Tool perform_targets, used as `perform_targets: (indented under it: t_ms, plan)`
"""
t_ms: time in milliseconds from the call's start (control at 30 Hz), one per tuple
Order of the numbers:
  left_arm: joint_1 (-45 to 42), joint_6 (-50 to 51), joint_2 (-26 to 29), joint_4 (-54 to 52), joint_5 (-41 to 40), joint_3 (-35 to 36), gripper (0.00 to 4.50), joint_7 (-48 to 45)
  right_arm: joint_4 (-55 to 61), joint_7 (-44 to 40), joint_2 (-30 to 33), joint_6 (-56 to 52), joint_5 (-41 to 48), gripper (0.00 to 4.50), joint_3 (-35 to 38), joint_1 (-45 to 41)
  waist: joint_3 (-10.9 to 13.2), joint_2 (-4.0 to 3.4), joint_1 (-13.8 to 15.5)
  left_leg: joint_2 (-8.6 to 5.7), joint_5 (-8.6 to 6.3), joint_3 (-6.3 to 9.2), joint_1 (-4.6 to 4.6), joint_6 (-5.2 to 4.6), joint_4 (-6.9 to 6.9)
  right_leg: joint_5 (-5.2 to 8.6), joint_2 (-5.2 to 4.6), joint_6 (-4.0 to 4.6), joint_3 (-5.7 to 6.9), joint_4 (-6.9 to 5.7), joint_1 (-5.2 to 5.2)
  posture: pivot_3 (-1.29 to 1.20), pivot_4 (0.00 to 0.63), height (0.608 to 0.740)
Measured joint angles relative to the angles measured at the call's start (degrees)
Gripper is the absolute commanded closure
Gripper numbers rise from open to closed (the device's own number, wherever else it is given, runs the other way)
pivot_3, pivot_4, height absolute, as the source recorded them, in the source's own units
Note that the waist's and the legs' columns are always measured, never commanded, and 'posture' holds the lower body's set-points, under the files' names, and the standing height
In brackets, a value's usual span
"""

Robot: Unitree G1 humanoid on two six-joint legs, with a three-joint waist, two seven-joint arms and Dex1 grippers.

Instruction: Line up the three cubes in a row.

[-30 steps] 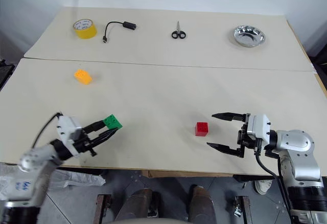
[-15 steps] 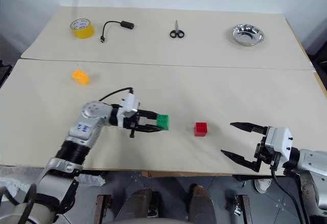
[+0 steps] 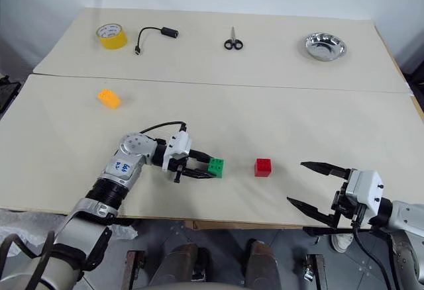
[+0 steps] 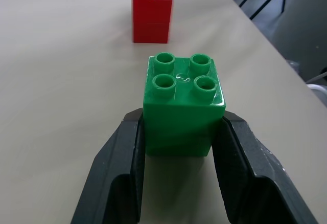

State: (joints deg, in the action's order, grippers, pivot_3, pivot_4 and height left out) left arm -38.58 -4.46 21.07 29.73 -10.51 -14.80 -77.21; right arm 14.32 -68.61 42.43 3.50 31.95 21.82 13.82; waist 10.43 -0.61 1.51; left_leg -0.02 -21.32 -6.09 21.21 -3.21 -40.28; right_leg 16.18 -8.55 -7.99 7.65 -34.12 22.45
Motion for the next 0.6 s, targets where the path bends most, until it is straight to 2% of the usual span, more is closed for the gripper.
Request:
perform_targets:
  t_ms: [133,200,433,467,600]
  plan:
    - [-0.39,-1.16,-1.12,0.91,0.98,0.14,3.01,1.11,-0.03,0.11,0.0,0.02,-0.02,0.0,-0.31,-0.47,0.0,0.0,0.19,-0.01,0.0,0.02,0.0,-0.01,-0.03,0.0,-0.02,-0.01,0.01,0.0,-0.03,0.0,0.15,0.74]
    - [-0.97,-1.41,-1.93,2.01,1.47,0.15,2.29,1.57,-0.03,0.11,0.0,0.02,-0.03,0.0,-0.37,-0.72,0.0,0.01,0.25,-0.02,0.0,0.03,0.0,-0.02,-0.04,-0.01,-0.02,-0.02,0.02,0.0,-0.05,0.0,0.15,0.74]
    - [-1.17,-1.67,-2.27,2.36,1.71,0.58,0.18,0.96,-0.21,-0.1,0.0,-0.01,-0.03,0.0,-1.26,-1.33,0.0,0.01,0.03,-0.01,0.0,0.02,0.01,-0.03,-0.05,-0.01,-0.02,-0.02,0.02,-0.01,-0.03,0.0,0.15,0.74]
    - [-1.16,-2.2,-2.03,2.02,0.92,1.7,0.01,1.03,-0.36,-0.23,-0.02,-0.09,-0.02,0.0,-1.88,-1.97,0.01,0.03,-0.05,0.02,0.0,0.02,0.02,-0.03,-0.06,-0.01,-0.01,-0.02,0.01,-0.02,-0.01,0.0,0.15,0.74]
    - [-1.28,-4.14,2.12,-1.84,-4.06,8.61,0.01,0.65,-0.98,-0.39,-0.25,-1.64,0.71,0.0,-4.31,-6.19,0.02,0.05,-0.6,0.11,0.0,0.03,0.0,-0.02,-0.06,-0.01,0.01,0.0,-0.01,-0.07,0.03,0.0,0.15,0.74]
